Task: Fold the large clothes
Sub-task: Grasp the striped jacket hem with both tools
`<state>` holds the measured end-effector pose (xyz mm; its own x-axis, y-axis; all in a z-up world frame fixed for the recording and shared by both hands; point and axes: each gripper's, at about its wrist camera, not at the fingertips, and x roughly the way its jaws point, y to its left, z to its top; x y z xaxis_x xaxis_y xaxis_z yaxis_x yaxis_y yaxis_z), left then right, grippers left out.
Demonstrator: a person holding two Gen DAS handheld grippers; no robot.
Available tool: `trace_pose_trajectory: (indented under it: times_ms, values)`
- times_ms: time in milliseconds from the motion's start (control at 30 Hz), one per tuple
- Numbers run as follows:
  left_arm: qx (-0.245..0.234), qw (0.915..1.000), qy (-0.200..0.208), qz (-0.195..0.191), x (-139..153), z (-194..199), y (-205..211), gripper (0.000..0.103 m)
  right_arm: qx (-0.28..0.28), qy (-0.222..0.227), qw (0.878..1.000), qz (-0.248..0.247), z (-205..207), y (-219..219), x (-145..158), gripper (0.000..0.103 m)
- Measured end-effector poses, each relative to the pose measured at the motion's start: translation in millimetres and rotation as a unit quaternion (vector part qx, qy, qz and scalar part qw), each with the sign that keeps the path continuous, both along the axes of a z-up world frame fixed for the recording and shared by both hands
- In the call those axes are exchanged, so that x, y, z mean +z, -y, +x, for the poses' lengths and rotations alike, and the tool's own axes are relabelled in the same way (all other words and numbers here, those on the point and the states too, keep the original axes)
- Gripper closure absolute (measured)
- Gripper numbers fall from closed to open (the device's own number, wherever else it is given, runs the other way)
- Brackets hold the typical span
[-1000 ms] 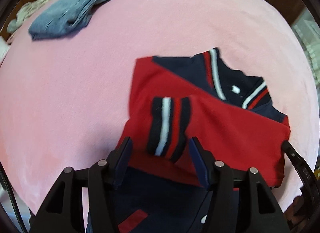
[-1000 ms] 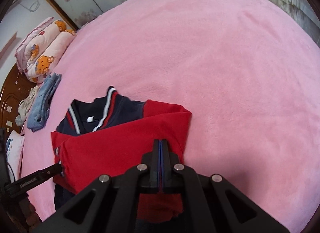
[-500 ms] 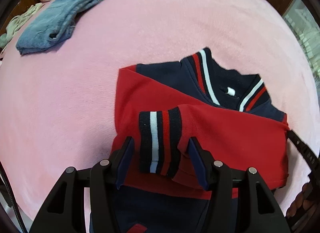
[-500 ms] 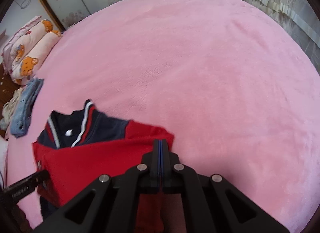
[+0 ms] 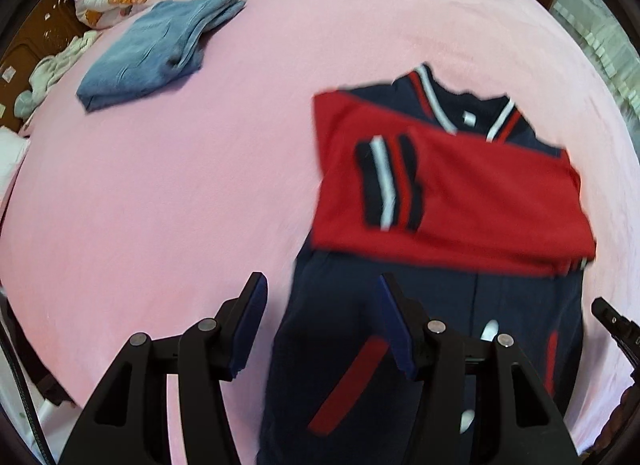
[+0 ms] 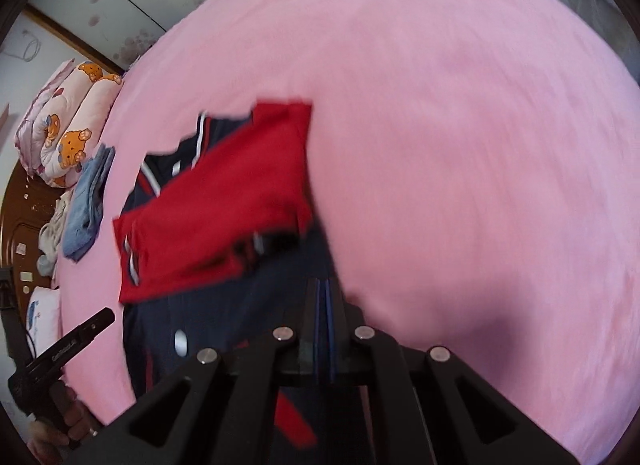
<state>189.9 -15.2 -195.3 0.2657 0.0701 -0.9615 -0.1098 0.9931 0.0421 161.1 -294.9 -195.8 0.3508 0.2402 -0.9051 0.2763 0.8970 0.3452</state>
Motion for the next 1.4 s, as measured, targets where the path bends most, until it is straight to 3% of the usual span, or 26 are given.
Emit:
trace_pose_trajectory:
  times_ms: [167,333,467,567,633,900,1100,1267,1400]
  values:
    - [-0.001,0.9990,-0.044,0.001,-12,-37,-23,0.048,0.007,-0.044,0.999,-0.003,-45,-4,-4,0.098]
    - [-0.001,0.9949,-0.101,0.001,-27,-75,-42,0.047,0.009,-0.086,0.996,-0.007,-85,-8,-7,0.075]
    - [0.006,0.9893,-0.145,-0.014,-37,-94,-53,0.036,0.000,-0.114,0.994,-0.003,-109,-9,-12,0.071]
    - [0.010,0.9861,-0.163,-0.029,-42,-105,-60,0.033,-0.032,-0.113,0.993,0.007,-119,-4,-11,0.060]
    - [0.011,0.9827,-0.182,-0.032,-46,-109,-63,0.027,-0.040,-0.128,0.991,0.006,-122,-1,-12,0.058]
    - [0.013,0.9716,-0.218,-0.092,-66,-112,-74,0.026,-0.036,-0.153,0.987,0.044,-129,-6,-25,0.058]
    - [0.026,0.9642,-0.240,-0.109,-76,-102,-87,0.026,-0.057,-0.169,0.981,0.069,-127,0,-35,0.058]
    - [0.026,0.9582,-0.253,-0.132,-86,-95,-94,0.027,-0.040,-0.177,0.981,0.069,-122,-2,-37,0.060]
    - [0.044,0.9493,-0.250,-0.185,-83,-98,-104,0.057,-0.029,-0.174,0.981,0.082,-122,-6,-36,0.082]
